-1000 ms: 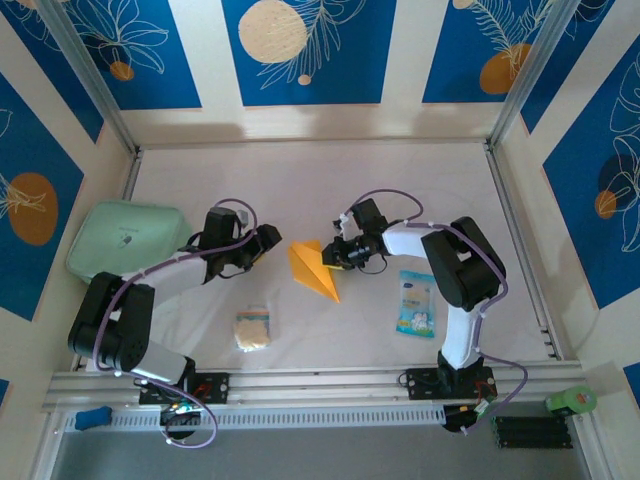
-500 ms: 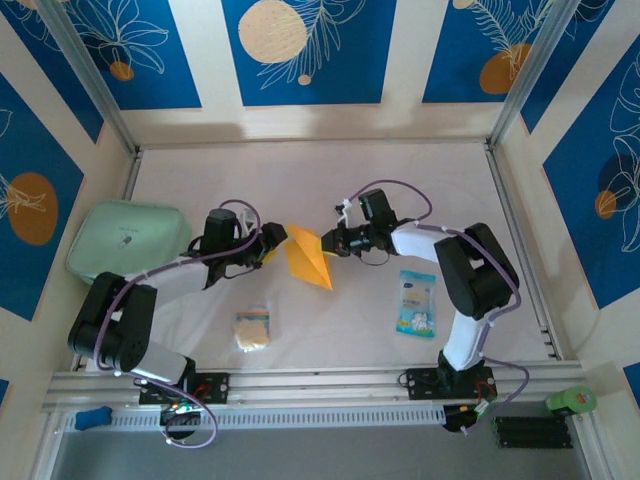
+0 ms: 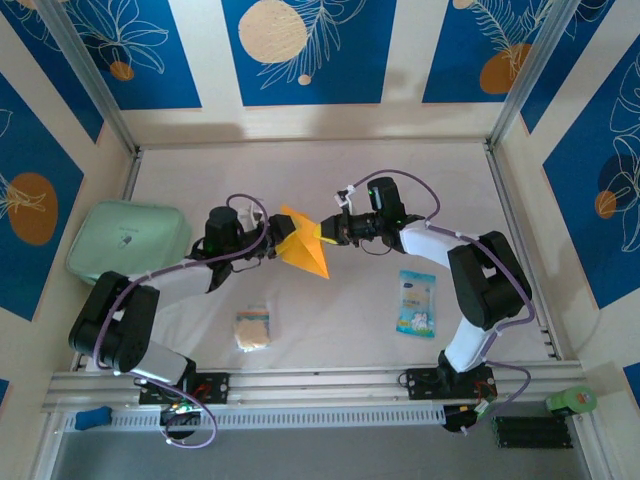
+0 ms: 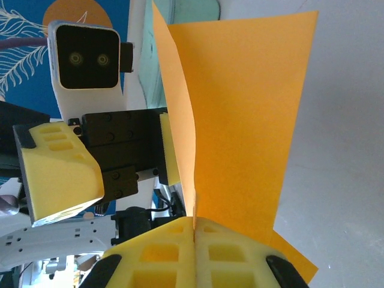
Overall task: Fold a paper plane with a square sheet of paper (pick it up from the middle)
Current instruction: Turn over the paper at the center of the table.
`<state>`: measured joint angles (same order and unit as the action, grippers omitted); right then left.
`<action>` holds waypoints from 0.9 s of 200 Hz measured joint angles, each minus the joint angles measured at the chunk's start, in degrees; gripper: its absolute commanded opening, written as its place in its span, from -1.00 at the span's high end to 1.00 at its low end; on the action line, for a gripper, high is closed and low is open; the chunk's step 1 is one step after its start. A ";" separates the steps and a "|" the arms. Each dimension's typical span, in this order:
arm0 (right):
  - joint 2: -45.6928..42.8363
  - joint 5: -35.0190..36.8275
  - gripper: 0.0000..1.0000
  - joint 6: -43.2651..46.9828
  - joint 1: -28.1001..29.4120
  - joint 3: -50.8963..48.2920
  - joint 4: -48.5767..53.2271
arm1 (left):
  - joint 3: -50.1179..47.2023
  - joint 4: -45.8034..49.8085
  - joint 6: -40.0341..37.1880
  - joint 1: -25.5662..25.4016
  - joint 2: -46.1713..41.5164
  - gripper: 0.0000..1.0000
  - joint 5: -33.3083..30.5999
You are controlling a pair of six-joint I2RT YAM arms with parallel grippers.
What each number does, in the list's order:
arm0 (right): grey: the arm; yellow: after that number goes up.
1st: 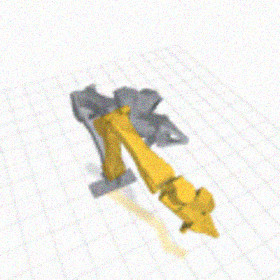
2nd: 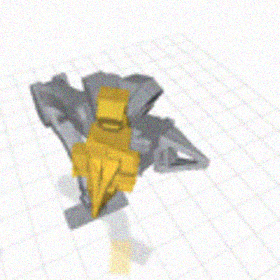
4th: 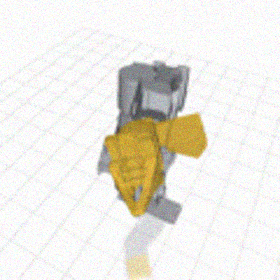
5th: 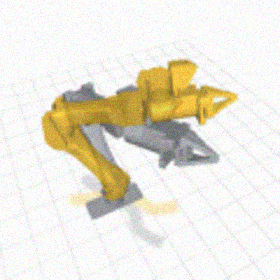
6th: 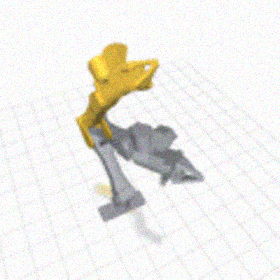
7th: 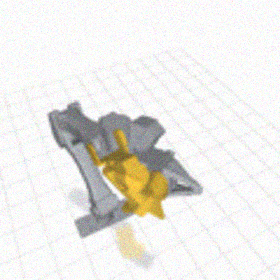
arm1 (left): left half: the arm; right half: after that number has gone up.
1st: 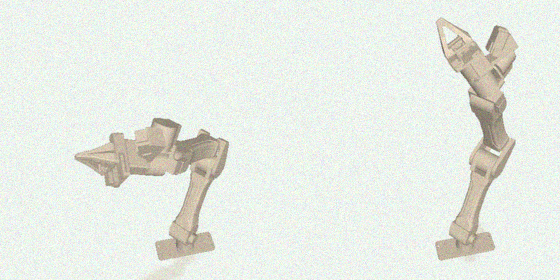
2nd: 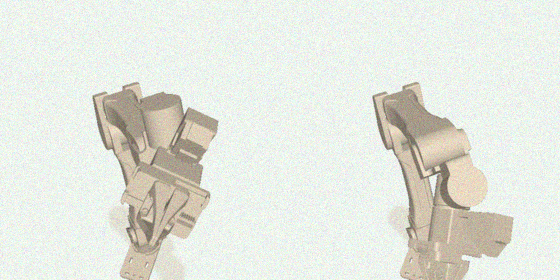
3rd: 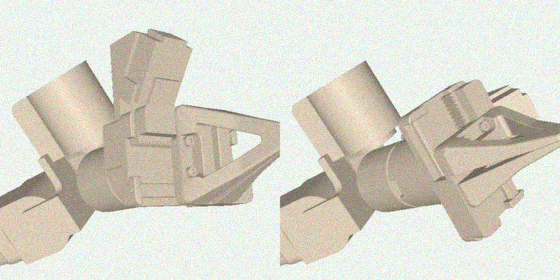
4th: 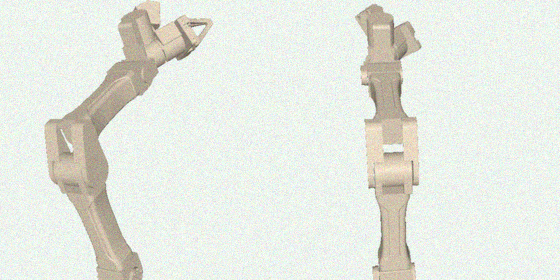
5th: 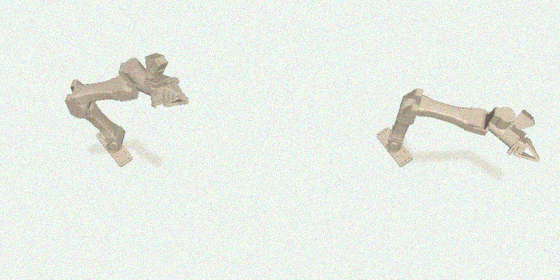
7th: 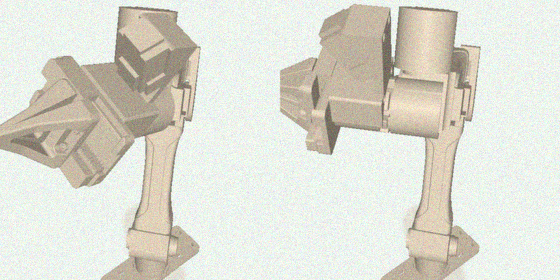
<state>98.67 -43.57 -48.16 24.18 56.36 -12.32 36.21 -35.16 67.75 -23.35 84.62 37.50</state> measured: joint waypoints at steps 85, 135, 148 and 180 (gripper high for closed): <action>0.00 -3.02 0.91 -2.71 -0.11 0.00 -1.44 | 1.25 -3.93 -0.09 -0.92 3.98 0.24 1.66; 0.02 -3.41 0.90 -3.37 -0.22 0.00 -2.10 | 1.38 -5.33 -0.04 -0.94 4.42 0.42 1.70; 0.02 -3.41 0.90 -3.39 -0.22 0.00 -2.12 | 1.38 -5.60 -0.04 -0.94 4.42 0.48 1.70; 0.02 -3.41 0.77 -3.61 -0.22 0.00 -2.25 | 1.68 -5.53 -0.22 -0.94 4.42 0.71 1.64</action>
<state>98.70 -46.98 -51.77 23.97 56.36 -14.57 37.89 -40.69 67.53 -24.29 89.03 39.13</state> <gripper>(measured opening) 0.068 0.184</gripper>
